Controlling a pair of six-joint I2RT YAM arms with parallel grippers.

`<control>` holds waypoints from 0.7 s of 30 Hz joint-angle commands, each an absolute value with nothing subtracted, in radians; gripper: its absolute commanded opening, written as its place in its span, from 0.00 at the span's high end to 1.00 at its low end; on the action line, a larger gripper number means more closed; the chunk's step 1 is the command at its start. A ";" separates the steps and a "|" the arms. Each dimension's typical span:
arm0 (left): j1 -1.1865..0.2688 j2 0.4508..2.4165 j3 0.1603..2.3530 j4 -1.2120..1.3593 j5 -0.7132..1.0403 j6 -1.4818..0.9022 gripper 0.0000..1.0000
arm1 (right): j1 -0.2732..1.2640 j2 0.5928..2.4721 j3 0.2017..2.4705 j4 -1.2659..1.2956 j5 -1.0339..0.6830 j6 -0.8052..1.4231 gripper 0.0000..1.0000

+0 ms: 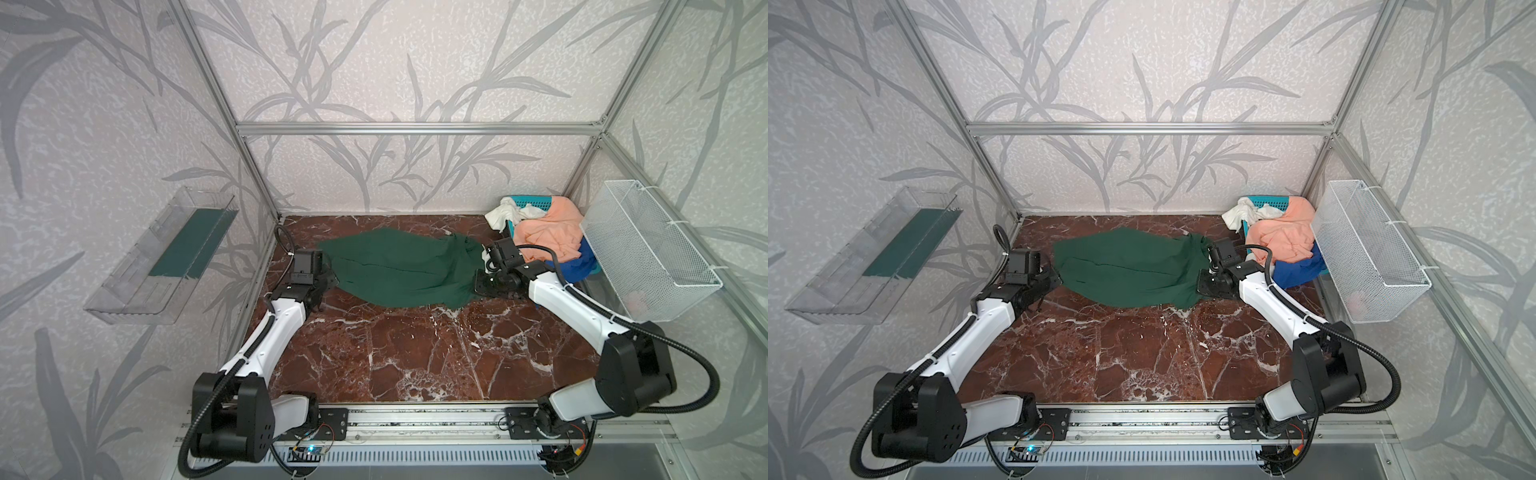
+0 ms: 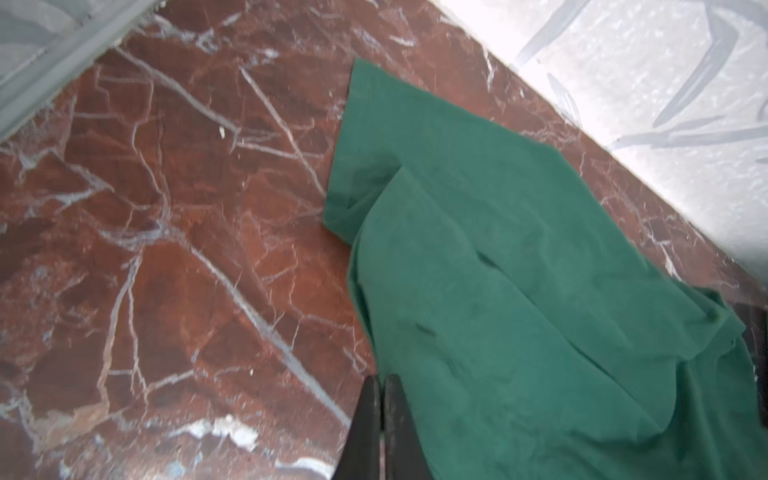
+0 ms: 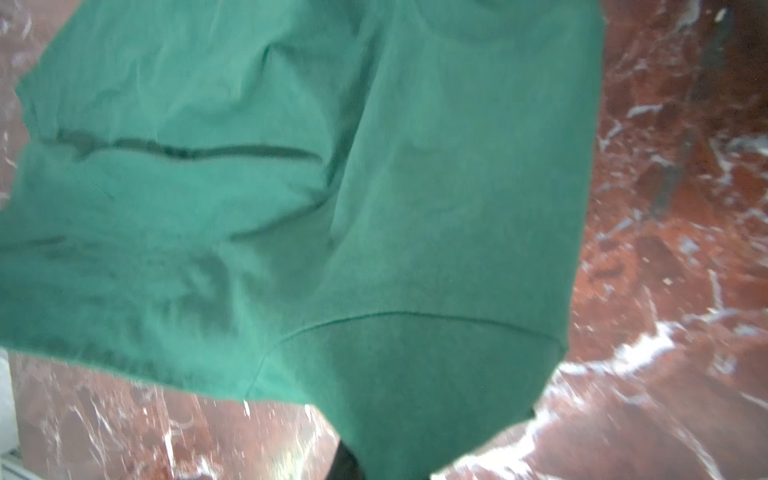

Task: Fold and stack the t-shirts

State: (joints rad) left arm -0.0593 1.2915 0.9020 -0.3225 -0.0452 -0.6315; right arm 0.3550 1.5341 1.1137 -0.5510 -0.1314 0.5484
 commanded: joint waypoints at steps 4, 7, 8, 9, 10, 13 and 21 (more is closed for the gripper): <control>-0.038 1.593 1.245 -0.251 0.007 -0.629 1.00 | 0.342 1.818 1.489 -0.523 -0.134 0.528 1.00; -0.018 1.784 1.542 -0.353 0.090 -0.619 1.00 | 0.314 1.967 1.795 -0.620 -0.118 0.510 1.00; -0.013 1.842 1.659 -0.406 0.096 -0.605 1.00 | 0.302 2.015 1.919 -0.673 -0.097 0.501 1.00; -0.011 1.891 1.779 -0.473 0.094 -0.589 1.00 | 0.291 2.062 2.066 -0.739 -0.079 0.490 1.00; -0.011 1.928 1.901 -0.535 0.086 -0.566 1.00 | 0.282 2.108 2.230 -0.830 -0.062 0.477 1.00; -0.010 1.945 2.157 -0.738 0.051 -0.535 1.00 | 0.288 2.210 2.744 -1.163 0.090 0.450 1.00; -0.050 1.278 1.416 -0.363 -0.180 -0.548 1.00 | 0.463 2.060 2.843 -1.485 0.204 0.365 1.00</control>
